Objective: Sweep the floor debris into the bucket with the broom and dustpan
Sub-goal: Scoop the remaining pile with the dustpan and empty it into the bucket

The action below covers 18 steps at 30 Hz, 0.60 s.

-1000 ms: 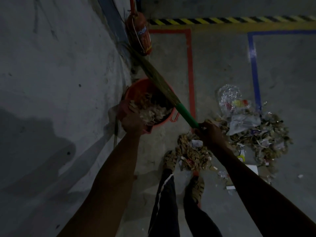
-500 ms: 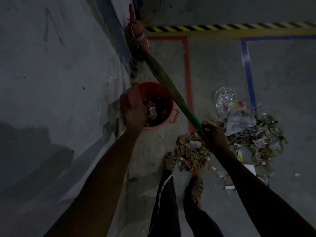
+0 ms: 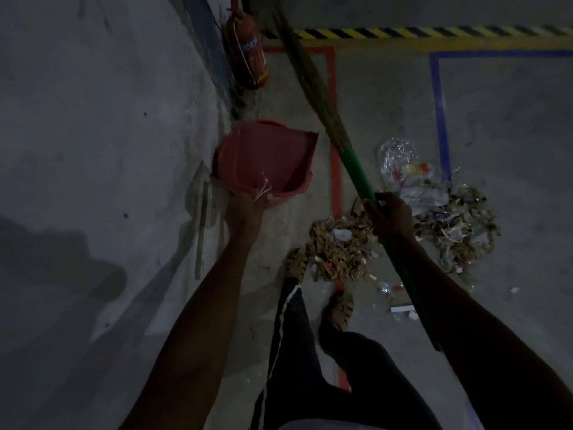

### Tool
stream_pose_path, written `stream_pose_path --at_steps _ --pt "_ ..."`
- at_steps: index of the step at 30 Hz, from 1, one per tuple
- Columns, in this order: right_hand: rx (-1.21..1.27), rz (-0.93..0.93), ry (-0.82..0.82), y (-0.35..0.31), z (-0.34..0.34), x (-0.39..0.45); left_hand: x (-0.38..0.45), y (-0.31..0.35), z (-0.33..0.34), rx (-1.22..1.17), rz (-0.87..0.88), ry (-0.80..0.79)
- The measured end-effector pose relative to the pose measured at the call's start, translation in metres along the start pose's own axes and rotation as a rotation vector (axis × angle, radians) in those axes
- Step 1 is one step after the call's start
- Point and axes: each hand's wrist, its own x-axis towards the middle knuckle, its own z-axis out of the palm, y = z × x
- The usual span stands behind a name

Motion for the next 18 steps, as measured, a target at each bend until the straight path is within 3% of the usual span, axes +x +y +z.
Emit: stream_pose_path --at_steps 4,9,13,18 --pt "0.055 -0.008 0.016 0.024 -0.02 -0.025 -0.048 -0.015 0.015 -0.158 -0.067 -0.012" --pt "0.098 0.068 -0.025 0.054 -0.04 -0.081 -0.127 -0.033 0.035 -0.187 -0.142 -0.004" --pt "0.118 0.138 -0.035 0.085 -0.039 -0.12 -0.166 -0.051 0.057 -0.258 -0.128 0.025" --pt "0.155 0.239 -0.064 0.12 -0.029 -0.17 -0.201 -0.083 0.082 -0.27 -0.099 -0.076"
